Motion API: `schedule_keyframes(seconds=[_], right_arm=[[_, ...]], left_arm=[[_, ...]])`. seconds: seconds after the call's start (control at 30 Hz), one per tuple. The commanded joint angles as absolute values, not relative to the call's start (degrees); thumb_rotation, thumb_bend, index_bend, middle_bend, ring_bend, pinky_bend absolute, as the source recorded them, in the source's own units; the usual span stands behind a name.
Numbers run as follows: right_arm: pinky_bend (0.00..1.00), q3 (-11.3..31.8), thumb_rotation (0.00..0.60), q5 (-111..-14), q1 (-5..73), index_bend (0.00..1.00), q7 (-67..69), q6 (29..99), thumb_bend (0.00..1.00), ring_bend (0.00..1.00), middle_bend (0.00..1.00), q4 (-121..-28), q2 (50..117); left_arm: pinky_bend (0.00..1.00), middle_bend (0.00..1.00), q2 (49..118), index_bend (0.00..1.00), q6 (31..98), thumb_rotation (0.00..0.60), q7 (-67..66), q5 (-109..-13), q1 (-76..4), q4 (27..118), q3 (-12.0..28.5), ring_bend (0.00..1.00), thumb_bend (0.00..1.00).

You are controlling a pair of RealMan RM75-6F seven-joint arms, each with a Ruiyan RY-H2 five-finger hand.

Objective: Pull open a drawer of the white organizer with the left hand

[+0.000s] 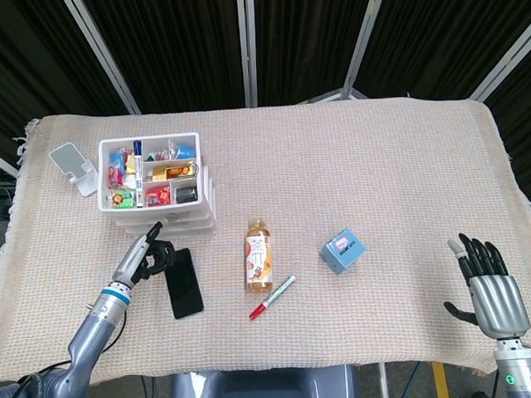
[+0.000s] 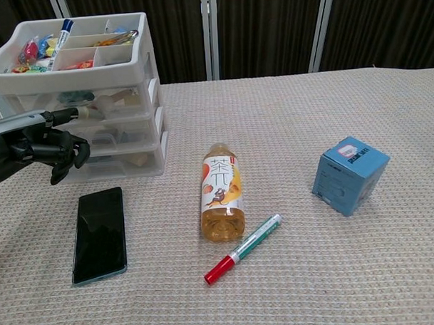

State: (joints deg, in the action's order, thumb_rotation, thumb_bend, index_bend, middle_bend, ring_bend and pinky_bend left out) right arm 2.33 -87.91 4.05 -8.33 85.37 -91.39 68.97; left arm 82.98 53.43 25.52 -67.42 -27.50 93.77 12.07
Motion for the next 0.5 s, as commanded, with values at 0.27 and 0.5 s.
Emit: schedule_keyframes(seconds=[0.27,0.5], right_arm=[[0.0,1.7,0.6,-88.1,4.3,0.09,-8.3,84.3,0.0,0.0,0.0,-91.7,69.3],[0.0,1.6,0.6,-87.8,4.3,0.09,-8.4,84.0,0.0,0.0,0.0,-91.8,69.2]], left_arm=[[0.72,0.68,83.0,0.13,52.4,0.6,25.1,-67.6,-28.6,93.7,12.4,0.76,0.91],[0.72,0.68,82.8,0.19,52.7,0.6,25.8,-68.9,-28.3,94.7,11.6,0.76,0.91]])
